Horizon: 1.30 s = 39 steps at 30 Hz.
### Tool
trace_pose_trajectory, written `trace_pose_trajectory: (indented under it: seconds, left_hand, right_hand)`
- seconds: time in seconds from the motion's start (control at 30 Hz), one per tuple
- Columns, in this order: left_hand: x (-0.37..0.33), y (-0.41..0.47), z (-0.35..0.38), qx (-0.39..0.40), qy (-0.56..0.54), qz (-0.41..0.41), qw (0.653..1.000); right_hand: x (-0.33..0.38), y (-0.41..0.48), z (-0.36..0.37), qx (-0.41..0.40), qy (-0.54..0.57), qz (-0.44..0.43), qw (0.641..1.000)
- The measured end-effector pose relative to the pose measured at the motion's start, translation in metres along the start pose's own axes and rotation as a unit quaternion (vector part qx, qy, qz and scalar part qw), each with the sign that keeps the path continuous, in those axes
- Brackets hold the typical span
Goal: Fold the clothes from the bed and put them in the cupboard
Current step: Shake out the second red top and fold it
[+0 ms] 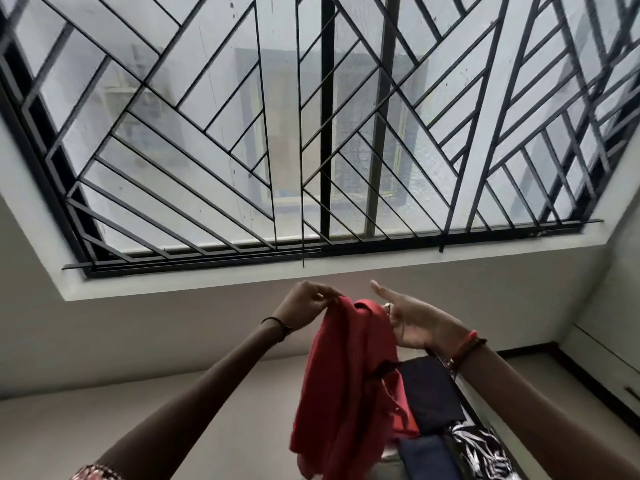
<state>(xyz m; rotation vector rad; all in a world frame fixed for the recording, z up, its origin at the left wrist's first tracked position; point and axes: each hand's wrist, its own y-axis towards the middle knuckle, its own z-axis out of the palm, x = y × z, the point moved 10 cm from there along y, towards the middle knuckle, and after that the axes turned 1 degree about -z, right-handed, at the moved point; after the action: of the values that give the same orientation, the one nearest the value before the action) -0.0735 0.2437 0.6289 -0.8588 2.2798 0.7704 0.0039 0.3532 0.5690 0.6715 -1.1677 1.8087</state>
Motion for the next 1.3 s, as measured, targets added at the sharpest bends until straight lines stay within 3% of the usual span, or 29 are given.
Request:
trace_pose_trajectory:
  seconds: [0.13, 0.2, 0.27, 0.4, 0.53, 0.6, 0.77, 0.97, 1.13, 1.3]
  left_hand:
    - [-0.031, -0.006, -0.010, -0.032, 0.149, 0.063, 0.986]
    - [-0.042, -0.009, -0.016, -0.053, 0.198, 0.091, 0.975]
    - [-0.030, -0.007, -0.024, -0.058, 0.201, 0.063, 0.976]
    - [0.007, -0.001, -0.019, -0.001, 0.018, -0.082, 0.996]
    - [0.001, 0.001, -0.010, 0.046, -0.141, -0.134, 0.980]
    - [-0.012, 0.004, -0.013, 0.065, -0.143, -0.105, 0.982]
    - [-0.043, 0.020, -0.014, 0.084, 0.023, 0.028, 0.996]
    - [-0.063, 0.032, -0.031, 0.062, -0.072, 0.048, 0.994]
    - [-0.067, 0.037, -0.036, 0.073, -0.095, 0.035, 0.992]
    - [-0.071, 0.039, -0.043, 0.067, -0.110, 0.033, 0.991]
  right_hand:
    - [-0.013, -0.002, 0.008, -0.004, -0.017, 0.026, 1.000]
    - [-0.005, -0.002, 0.011, -0.015, -0.016, -0.018, 1.000]
    - [0.015, 0.000, 0.005, -0.036, 0.010, -0.110, 0.993]
    - [0.052, -0.010, -0.009, -0.118, -0.078, -0.272, 0.952]
    - [0.075, -0.021, -0.004, -0.176, -0.181, -0.366, 0.896]
    - [0.078, -0.023, 0.002, -0.162, -0.199, -0.367, 0.894]
    - [0.087, -0.032, 0.016, -0.143, -0.215, -0.398, 0.880]
    - [0.099, -0.044, 0.022, -0.088, -0.234, -0.426, 0.870]
    - [0.079, -0.034, -0.010, -0.150, -0.343, -0.406, 0.834]
    - [0.058, -0.019, -0.028, -0.112, -0.333, -0.379, 0.856]
